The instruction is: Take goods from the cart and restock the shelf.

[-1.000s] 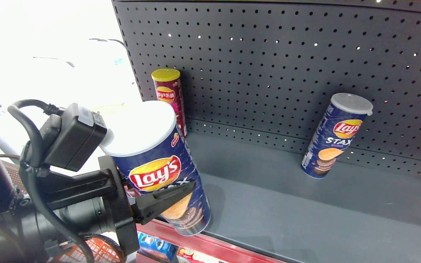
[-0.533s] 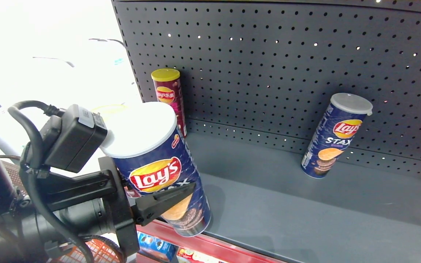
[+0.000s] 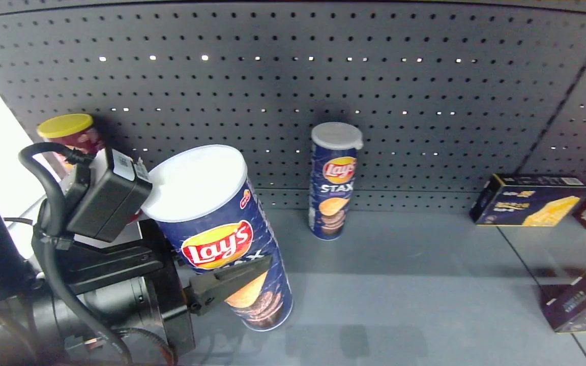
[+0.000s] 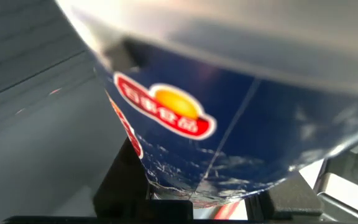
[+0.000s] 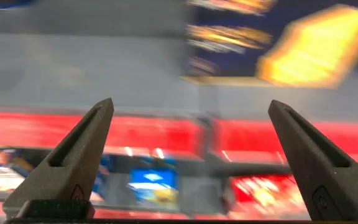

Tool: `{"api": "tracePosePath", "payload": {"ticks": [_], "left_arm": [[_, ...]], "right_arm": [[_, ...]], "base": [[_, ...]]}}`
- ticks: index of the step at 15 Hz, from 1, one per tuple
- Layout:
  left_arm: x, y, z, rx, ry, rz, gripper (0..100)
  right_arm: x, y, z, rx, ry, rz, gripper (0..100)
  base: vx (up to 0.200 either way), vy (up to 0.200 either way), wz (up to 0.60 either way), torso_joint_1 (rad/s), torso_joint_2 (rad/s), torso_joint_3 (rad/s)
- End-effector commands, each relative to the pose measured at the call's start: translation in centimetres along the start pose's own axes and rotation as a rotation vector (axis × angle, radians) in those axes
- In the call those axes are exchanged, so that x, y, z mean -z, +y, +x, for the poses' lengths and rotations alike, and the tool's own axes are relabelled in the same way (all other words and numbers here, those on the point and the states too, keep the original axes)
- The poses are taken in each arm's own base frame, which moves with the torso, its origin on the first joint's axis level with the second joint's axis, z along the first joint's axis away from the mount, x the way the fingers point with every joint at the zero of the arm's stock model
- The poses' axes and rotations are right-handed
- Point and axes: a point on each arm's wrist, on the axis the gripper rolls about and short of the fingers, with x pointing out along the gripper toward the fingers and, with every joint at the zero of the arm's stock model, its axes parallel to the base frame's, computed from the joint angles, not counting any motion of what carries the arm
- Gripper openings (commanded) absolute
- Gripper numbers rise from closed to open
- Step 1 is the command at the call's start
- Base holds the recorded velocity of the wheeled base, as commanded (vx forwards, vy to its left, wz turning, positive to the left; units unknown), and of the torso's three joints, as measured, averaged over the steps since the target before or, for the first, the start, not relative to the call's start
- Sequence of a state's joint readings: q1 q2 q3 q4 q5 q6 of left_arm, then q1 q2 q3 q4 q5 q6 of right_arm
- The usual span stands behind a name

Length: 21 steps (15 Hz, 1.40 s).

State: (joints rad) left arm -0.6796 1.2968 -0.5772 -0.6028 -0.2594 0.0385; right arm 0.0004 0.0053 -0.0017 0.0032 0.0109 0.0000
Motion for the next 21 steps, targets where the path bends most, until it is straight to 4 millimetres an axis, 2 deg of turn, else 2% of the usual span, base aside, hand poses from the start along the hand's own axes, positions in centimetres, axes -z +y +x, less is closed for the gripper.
{"api": "tracePosePath", "payload": {"ticks": [1,17,18,19,20,21], "left_arm": [[0.0,0.0,-0.1,-0.002,-0.002,0.000,0],[-0.2,0.1,-0.6,-0.013,-0.012,0.000,0],[-0.2,0.1,-0.6,-0.013,-0.009,0.000,0],[-0.4,0.1,-0.6,-0.016,-0.019,0.002,0],[-0.9,0.7,-0.7,-0.041,-0.035,0.001,0],[-0.9,0.8,-0.7,-0.041,-0.034,0.000,0]], "right_arm": [[0.0,0.0,0.0,-0.001,0.001,0.000,100],[0.0,0.0,0.0,-0.010,0.005,-0.006,100],[-0.4,0.0,-0.1,-0.021,-0.016,-0.019,100],[-2.2,0.0,-0.2,-0.023,-0.056,0.001,100],[-6.2,0.0,1.0,-0.109,-0.006,0.038,100],[-7.2,0.0,1.0,-0.170,-0.027,0.038,100]], "base": [[0.000,0.000,0.00,0.000,0.00,0.000],[0.000,0.000,0.00,0.000,0.00,0.000],[0.000,0.000,0.00,0.000,0.00,0.000],[0.000,0.000,0.00,0.000,0.00,0.000],[0.000,0.000,0.00,0.000,0.00,0.000],[0.000,0.000,0.00,0.000,0.00,0.000]]}}
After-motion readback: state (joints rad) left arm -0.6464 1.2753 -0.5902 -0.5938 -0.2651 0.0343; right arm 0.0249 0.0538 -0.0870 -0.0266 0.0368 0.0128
